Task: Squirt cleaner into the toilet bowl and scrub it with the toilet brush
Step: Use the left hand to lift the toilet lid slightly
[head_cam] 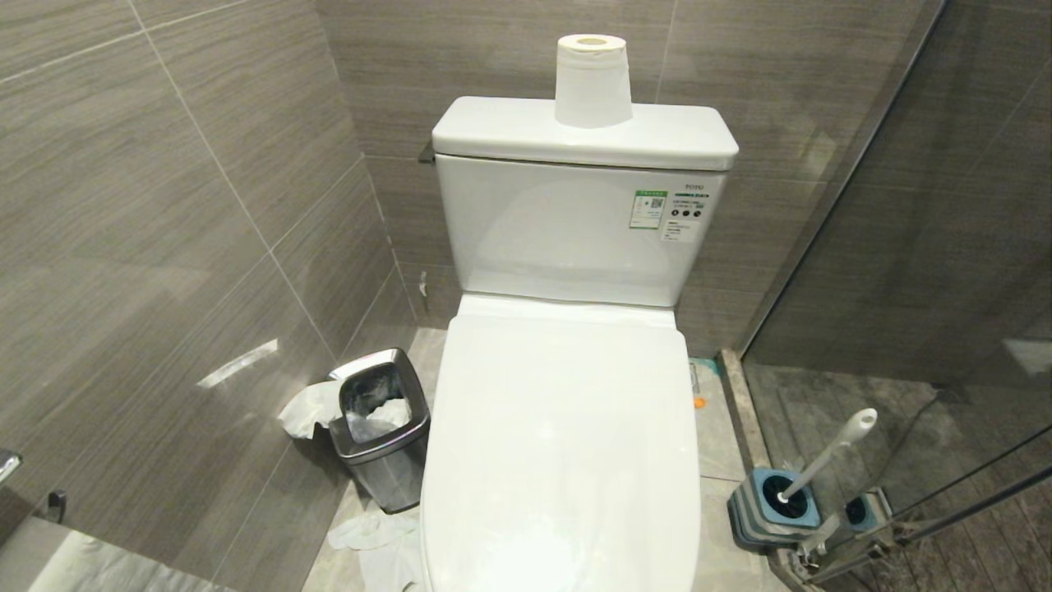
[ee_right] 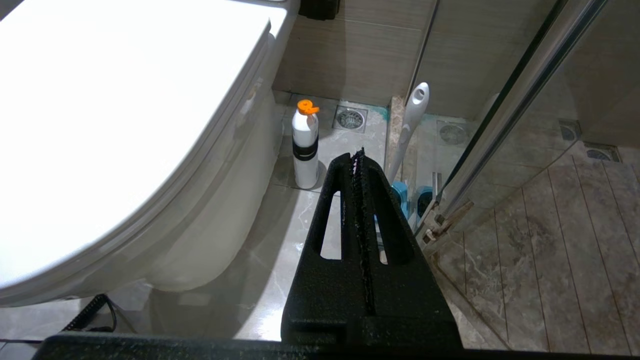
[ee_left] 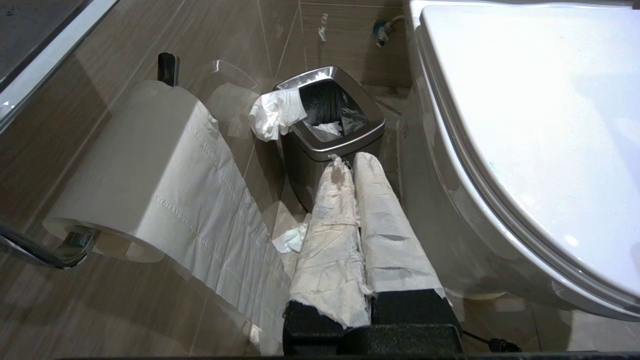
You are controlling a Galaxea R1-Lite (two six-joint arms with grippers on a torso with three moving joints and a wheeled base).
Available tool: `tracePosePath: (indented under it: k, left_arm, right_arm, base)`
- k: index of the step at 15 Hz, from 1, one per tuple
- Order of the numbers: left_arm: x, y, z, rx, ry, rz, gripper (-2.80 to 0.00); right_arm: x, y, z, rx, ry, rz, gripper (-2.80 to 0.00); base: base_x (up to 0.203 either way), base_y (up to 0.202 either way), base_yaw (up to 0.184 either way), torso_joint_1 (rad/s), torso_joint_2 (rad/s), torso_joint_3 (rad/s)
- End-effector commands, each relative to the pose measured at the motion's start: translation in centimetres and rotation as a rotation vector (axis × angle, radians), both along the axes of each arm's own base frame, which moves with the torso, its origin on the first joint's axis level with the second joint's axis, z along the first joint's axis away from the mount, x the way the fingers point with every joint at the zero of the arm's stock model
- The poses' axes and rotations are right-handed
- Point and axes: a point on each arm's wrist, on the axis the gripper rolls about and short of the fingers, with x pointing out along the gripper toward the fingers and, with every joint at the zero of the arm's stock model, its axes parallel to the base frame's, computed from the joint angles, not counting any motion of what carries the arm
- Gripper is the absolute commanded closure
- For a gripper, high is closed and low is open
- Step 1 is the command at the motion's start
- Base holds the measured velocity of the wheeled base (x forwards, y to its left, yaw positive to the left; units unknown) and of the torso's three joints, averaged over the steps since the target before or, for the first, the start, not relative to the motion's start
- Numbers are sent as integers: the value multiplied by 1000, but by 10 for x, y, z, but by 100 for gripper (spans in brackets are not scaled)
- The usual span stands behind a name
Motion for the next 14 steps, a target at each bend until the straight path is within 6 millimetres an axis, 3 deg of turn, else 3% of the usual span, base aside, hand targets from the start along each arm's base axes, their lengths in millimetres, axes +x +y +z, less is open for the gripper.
tracePosePath:
  k: [1,14]
  left_arm:
    - [0,0,0,0,3,0,0]
    - [0,0,0,0,3,0,0]
  right_arm:
    - [0,0,0,0,1,1,0]
    - [0,0,0,0,1,1,0]
  base:
    - [0,0,0,0,0,0]
    - [0,0,0,0,0,0]
